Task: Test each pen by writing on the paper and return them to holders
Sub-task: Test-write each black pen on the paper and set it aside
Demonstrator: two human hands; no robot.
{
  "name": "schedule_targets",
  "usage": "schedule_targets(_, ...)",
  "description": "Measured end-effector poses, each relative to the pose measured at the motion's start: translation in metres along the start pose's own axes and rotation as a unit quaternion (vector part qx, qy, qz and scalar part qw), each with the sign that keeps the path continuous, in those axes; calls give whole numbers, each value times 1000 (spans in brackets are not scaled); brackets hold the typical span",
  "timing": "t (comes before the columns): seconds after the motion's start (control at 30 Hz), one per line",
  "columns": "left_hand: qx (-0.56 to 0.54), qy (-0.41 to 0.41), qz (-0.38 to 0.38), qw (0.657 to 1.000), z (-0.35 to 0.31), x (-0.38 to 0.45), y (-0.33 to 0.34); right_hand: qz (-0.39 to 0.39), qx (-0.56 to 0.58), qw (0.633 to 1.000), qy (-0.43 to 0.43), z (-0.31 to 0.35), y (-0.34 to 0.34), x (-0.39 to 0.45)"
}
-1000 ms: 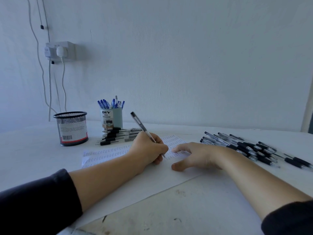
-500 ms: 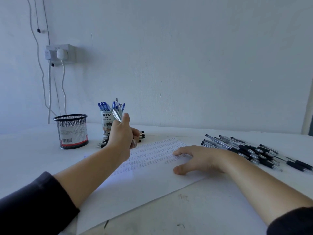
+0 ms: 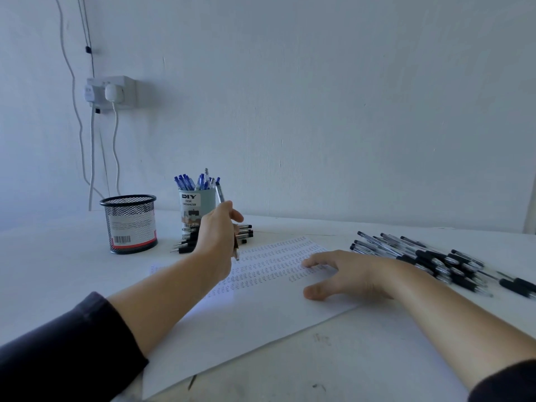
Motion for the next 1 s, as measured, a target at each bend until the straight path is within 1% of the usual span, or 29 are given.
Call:
schedule_targets(0.1,32,-5,-2,999,2,2,1,-6,7,1000,0,1,-1,0)
schedule_targets(0.23,42,-13,62,997,7,-1,15,-35,13,999,-15,5,-6,-2)
schedule_targets(0.3,29,-12,89,996,8,-5,22,-77,24,996,-29,10,-14,-2)
schedule_targets(0.4,11,-15,127,992,11,-13,35,-162,66,982,-64,18,-28,1)
schedule_targets(0.47,-2,-9,146,989,12,-18,41,-198,77,974,-84,24,-33,3)
schedule_targets(0.6,-14,15,171,985,13,-22,51,-219,80,966,-114,34,-34,5)
schedule_targets(0.73,12,7,189,982,20,-20,57,-206,48,971,-108,32,-36,5)
schedule_targets(0.8,33,-2,185,982,22,-18,56,-221,25,971,-84,25,-46,0)
schedule_targets(0.87,66,-6,174,982,22,-16,53,-264,-54,963,-21,9,-67,-11)
schedule_targets(0.93,96,-4,154,983,21,-13,48,-315,-149,933,88,-15,-92,-31)
schedule_targets(1.0,113,-1,139,984,20,-10,43,-343,-208,895,198,-38,-110,-56)
Point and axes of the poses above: each hand's wrist, its own x-axis towards the middle knuckle, its own y-axis out of the palm, z = x × y, the point moved 10 cm from there along x, towards the middle knuckle, and after that the axes turned 12 degrees about -y, right-handed, at the moved point
